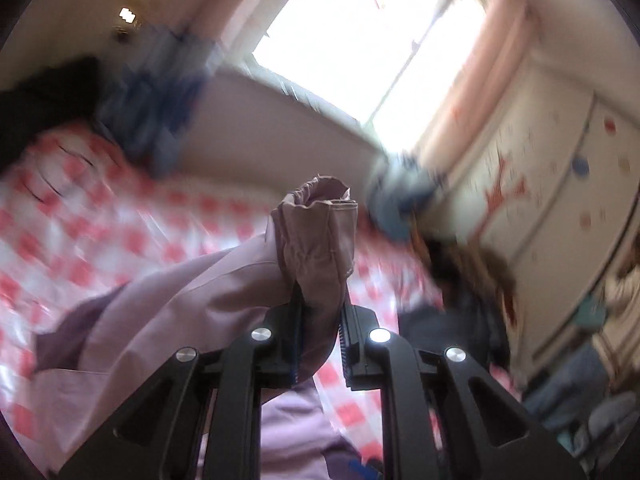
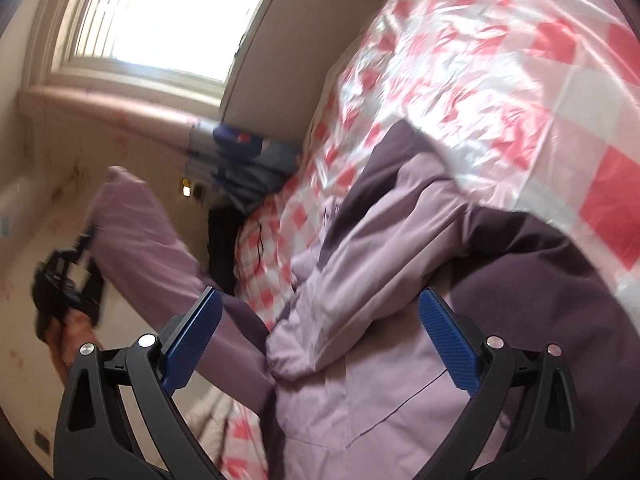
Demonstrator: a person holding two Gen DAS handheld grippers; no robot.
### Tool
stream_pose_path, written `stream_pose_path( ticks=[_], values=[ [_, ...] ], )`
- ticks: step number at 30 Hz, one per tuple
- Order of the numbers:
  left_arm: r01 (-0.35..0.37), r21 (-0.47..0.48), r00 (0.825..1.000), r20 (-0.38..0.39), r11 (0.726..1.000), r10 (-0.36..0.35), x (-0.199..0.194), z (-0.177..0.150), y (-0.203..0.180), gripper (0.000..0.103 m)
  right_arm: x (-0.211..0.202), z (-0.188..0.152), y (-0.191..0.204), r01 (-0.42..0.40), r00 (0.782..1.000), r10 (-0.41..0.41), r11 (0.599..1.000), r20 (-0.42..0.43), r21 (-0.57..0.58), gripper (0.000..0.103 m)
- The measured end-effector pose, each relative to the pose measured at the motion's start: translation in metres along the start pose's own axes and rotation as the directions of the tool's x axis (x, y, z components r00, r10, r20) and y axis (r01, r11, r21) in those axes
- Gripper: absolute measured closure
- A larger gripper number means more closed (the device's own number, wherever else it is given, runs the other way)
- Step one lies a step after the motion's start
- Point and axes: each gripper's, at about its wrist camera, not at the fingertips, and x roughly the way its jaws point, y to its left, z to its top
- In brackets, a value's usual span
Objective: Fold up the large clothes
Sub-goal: 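Lift the held sleeve with the left gripper and lay it across the jacket, then open the left gripper to release the sleeve, then grasp the gathered sleeve cuff with the right gripper and fold it over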
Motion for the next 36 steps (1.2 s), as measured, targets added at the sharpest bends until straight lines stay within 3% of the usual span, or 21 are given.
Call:
stream_pose_path(
  ticks=[4, 9, 13, 16, 17, 18, 19, 21, 23, 24, 25, 28, 33, 36],
  values=[
    [0.029, -0.014, 0.988, -0.149, 0.999, -0.031, 0.074, -0.061, -0.005, 0.087, -0.012, 0.012, -0.013, -0.029, 0.999, 0.027, 0.997, 0.034, 0.072, 0.008],
    [0.008, -0.065, 0.953, -0.303, 0.998, -0.027, 0.156, -0.137, 0.009, 0.087, -0.02, 0.017, -0.024, -0.073, 0.996, 0.065, 0.988, 0.058, 0.133, 0.008],
    [-0.035, -0.054, 0.917, -0.398, 0.998, 0.011, 0.191, -0.182, 0.02, 0.087, -0.02, 0.019, -0.032, -0.099, 0.995, 0.092, 0.979, 0.047, 0.179, 0.008],
    [-0.072, -0.012, 0.896, -0.441, 0.997, 0.06, 0.198, -0.194, 0.018, 0.084, -0.016, 0.018, -0.034, -0.118, 0.993, 0.116, 0.973, 0.026, 0.196, 0.008],
    [-0.075, 0.01, 0.888, -0.454, 0.997, 0.071, 0.201, -0.195, 0.017, 0.081, -0.014, 0.017, -0.033, -0.123, 0.992, 0.123, 0.973, 0.016, 0.195, 0.008],
    [-0.065, 0.019, 0.881, -0.469, 0.998, 0.066, 0.199, -0.193, 0.015, 0.069, -0.013, 0.017, -0.032, -0.124, 0.992, 0.124, 0.974, 0.012, 0.191, 0.008],
    [-0.04, 0.018, 0.87, -0.491, 0.999, 0.043, 0.196, -0.192, 0.013, 0.063, -0.012, 0.016, -0.03, -0.122, 0.992, 0.122, 0.976, 0.009, 0.18, 0.008],
    [0.001, 0.027, 0.856, -0.517, 1.0, 0.013, 0.189, -0.19, 0.007, 0.034, -0.01, 0.016, -0.025, -0.119, 0.993, 0.119, 0.98, 0.005, 0.157, 0.007],
    [0.008, 0.083, 0.851, -0.524, 0.997, 0.036, 0.176, -0.189, -0.002, 0.028, -0.007, 0.015, -0.023, -0.118, 0.993, 0.119, 0.982, 0.0, 0.146, 0.007],
    [-0.017, 0.135, 0.846, -0.526, 0.991, 0.086, 0.167, -0.188, -0.006, 0.021, -0.004, 0.016, -0.022, -0.114, 0.993, 0.116, 0.984, -0.006, 0.139, 0.007],
    [-0.029, 0.162, 0.846, -0.522, 0.986, 0.11, 0.158, -0.187, -0.008, 0.021, -0.001, 0.016, -0.022, -0.106, 0.994, 0.109, 0.986, -0.014, 0.132, 0.007],
    [-0.057, 0.199, 0.871, -0.469, 0.978, 0.146, 0.116, -0.177, 0.0, 0.021, 0.01, 0.015, -0.02, -0.075, 0.996, 0.079, 0.992, -0.044, 0.099, 0.007],
    [-0.145, 0.101, 0.924, -0.343, 0.984, 0.171, 0.028, -0.148, 0.059, 0.019, 0.029, 0.024, 0.001, -0.07, 0.994, 0.068, 0.997, -0.087, -0.028, 0.007],
    [-0.235, 0.028, 0.938, -0.254, 0.972, 0.234, -0.02, -0.131, 0.109, 0.016, 0.048, 0.036, 0.01, -0.002, 0.995, -0.009, 0.994, -0.103, -0.109, 0.007]
  ],
)
